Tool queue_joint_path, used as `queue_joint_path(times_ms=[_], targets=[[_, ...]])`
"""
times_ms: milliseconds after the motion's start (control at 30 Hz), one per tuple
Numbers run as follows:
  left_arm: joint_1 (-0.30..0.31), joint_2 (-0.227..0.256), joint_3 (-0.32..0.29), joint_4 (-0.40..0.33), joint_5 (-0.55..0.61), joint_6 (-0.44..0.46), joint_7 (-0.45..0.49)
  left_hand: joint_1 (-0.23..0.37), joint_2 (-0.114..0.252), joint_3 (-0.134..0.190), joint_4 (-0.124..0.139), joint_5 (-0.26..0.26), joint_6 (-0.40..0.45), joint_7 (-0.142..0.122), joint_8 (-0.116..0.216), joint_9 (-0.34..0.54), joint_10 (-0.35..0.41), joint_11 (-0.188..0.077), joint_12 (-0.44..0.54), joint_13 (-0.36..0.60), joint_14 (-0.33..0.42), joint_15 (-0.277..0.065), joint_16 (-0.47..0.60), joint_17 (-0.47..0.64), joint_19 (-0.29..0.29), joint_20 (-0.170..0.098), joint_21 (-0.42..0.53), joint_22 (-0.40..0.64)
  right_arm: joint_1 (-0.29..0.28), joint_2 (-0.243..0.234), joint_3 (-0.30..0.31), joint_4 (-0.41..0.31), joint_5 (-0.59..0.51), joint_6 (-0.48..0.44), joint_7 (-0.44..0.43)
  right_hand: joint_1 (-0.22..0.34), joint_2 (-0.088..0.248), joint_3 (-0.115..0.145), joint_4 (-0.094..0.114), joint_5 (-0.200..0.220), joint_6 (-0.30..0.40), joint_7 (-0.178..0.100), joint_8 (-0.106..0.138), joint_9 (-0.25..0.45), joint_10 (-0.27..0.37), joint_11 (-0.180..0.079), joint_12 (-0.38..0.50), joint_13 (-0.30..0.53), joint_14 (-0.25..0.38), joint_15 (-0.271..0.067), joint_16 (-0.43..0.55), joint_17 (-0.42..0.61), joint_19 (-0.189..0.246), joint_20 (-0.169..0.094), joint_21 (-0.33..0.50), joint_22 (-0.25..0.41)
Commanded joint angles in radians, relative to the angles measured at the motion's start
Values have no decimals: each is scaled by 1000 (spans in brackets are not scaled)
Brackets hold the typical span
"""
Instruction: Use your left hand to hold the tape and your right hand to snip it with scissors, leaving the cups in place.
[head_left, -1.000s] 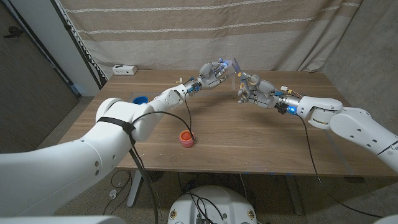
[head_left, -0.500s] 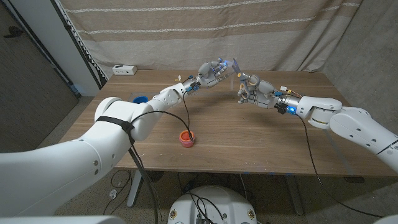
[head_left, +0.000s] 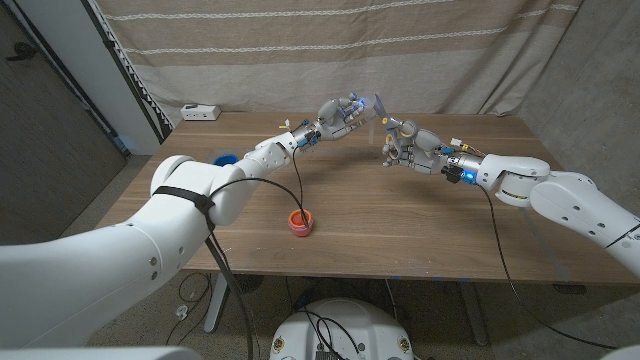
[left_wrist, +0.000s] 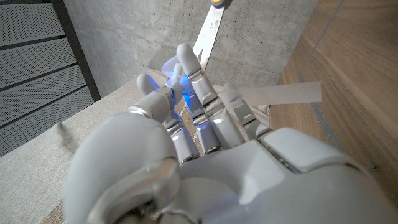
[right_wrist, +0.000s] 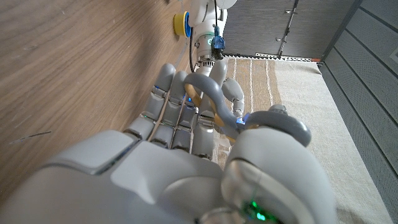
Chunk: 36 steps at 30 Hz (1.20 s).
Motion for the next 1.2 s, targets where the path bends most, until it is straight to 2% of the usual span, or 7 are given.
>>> queue_joint_path(times_ms=[33,667,1200], targets=[[-2,2,15,-1,23,1,-3,9,-3,12,1,6,3,15,8,9,81,-76,246,112,11,0,5,9,10,-104,-1,0,-9,-3,11,-5,-4,14,-3,-4,3,4,-1,-5,4,3,-3,3,10,-3,488,-1,-7,-43,8,2,-4,6,5,0],[-11,16,56,-2,37,-49,-17,6,-12,32,4,3,12,16,0,4,84,-76,262,128,20,0,4,39,5,-89,-10,0,-2,-2,8,4,-5,10,1,-5,2,3,-1,-5,7,0,-8,-1,11,-5,489,0,-6,-44,9,2,-9,7,4,1],[-10,26,80,-2,22,-52,-13,4,-14,44,5,3,17,17,-3,4,78,-76,262,123,19,0,1,59,4,-91,-14,1,3,3,12,11,-8,13,-5,-5,3,4,-1,-5,9,-1,-10,1,15,-5,487,-5,-7,-46,9,0,-9,6,5,1]])
